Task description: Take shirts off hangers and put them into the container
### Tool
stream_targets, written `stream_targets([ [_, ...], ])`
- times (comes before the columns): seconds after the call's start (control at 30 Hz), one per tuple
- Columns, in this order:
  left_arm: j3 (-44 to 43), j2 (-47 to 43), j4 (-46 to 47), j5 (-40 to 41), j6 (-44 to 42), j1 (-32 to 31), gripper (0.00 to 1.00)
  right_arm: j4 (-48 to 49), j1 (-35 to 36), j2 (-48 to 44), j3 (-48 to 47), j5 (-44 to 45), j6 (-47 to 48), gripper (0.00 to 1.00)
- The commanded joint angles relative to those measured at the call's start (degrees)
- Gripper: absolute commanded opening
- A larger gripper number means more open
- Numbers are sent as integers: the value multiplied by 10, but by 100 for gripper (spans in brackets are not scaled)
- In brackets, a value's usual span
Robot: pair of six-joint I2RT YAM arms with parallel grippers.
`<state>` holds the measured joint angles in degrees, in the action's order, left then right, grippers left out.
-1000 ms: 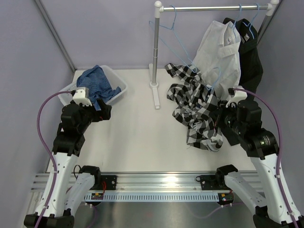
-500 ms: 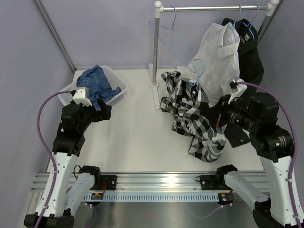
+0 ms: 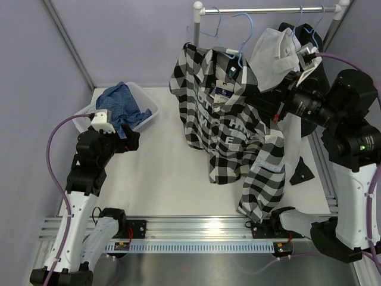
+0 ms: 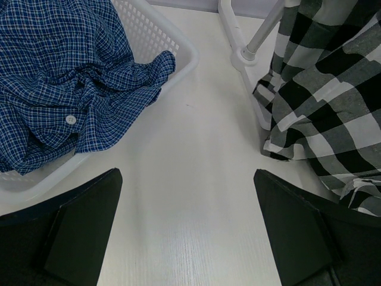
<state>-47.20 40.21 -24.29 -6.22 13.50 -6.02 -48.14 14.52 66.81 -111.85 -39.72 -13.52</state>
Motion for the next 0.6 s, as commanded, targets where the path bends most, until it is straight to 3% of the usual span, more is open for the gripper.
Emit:
stream_targets([
  [0.0, -1, -8, 27, 0, -6, -2, 99, 49, 14, 12, 2, -84, 21, 0],
  [0.17, -3, -10, 28, -16, -1, -2, 99, 79, 61, -4, 104, -34, 58, 0],
  [0.27, -10, -8, 34, -41, 12, -3, 99, 175, 86, -26, 234, -10, 56, 0],
  [0.4, -49, 2, 33, -69, 45, -10, 99, 222, 140, -19, 306, 59, 71, 0],
  [0.57, -116, 19, 33, -97, 92, -50, 98, 294, 169, 23, 372, 64, 84, 0],
])
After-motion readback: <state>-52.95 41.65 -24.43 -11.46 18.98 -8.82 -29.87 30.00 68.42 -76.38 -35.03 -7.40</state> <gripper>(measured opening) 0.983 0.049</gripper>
